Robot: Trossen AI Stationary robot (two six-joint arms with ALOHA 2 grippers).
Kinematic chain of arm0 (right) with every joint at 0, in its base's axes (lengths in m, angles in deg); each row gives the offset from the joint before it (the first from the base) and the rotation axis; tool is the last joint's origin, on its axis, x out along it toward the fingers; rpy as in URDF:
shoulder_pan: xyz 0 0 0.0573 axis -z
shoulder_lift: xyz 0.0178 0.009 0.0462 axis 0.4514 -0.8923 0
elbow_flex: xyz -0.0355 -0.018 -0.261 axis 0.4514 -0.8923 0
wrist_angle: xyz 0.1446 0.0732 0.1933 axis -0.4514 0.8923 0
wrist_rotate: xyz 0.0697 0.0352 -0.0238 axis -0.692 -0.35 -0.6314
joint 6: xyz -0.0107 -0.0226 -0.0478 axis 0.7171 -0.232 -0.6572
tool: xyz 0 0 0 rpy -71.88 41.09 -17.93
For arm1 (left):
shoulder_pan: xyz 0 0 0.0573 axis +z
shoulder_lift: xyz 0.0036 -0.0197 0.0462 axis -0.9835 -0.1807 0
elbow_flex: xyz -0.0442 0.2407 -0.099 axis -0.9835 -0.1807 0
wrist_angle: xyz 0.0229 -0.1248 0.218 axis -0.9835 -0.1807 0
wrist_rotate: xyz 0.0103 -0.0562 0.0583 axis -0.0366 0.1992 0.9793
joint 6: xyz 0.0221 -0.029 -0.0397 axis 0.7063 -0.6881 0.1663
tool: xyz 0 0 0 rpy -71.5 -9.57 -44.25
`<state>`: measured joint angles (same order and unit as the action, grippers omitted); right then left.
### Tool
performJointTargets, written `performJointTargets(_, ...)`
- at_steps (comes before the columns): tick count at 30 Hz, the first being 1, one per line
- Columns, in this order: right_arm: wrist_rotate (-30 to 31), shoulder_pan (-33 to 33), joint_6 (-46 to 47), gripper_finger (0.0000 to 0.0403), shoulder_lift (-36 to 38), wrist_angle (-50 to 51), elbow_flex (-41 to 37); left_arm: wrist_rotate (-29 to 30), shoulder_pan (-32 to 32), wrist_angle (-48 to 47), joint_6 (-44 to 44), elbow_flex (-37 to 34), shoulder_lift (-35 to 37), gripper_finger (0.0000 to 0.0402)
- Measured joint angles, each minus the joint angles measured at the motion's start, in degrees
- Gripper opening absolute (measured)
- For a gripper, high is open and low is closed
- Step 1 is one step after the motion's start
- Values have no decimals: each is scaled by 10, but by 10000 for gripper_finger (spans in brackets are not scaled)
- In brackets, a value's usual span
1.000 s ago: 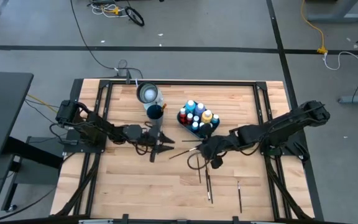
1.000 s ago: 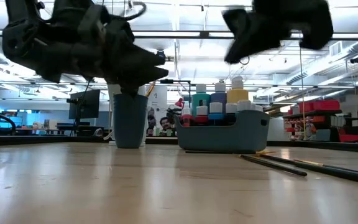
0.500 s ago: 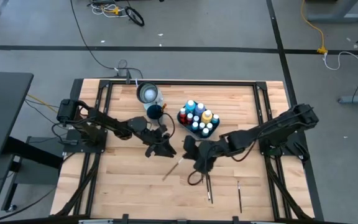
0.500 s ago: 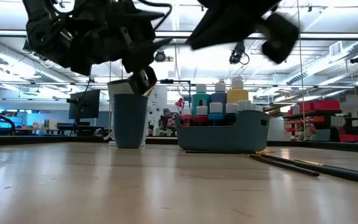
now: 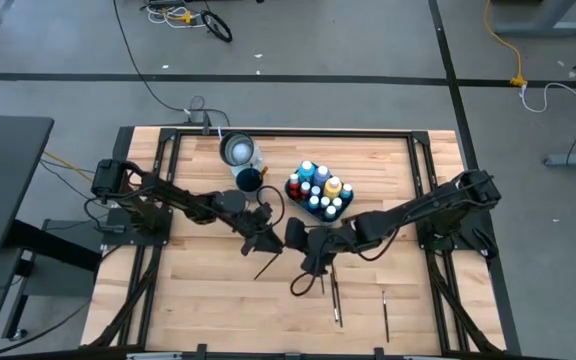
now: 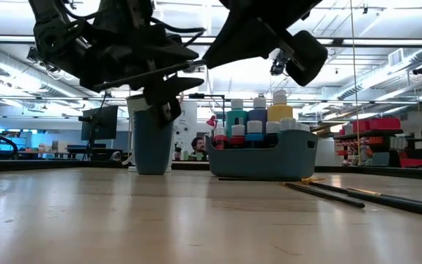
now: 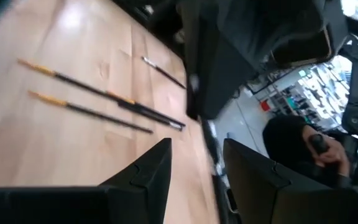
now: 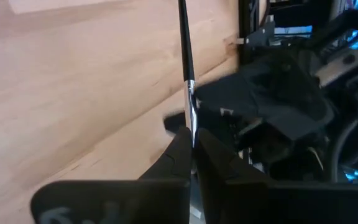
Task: Pick & Place Paint Supplies
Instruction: Put the silver paint brush into the blue cup
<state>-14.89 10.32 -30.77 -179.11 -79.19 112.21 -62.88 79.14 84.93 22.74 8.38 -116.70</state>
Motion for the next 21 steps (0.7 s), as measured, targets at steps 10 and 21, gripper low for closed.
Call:
performJointTargets(10,6,18,0,6,0,-18,0,0,-2,0,46,0,0,137)
performJointTargets(21,5,27,56,30,0,-28,-1,4,-2,-28,91,0,0,19)
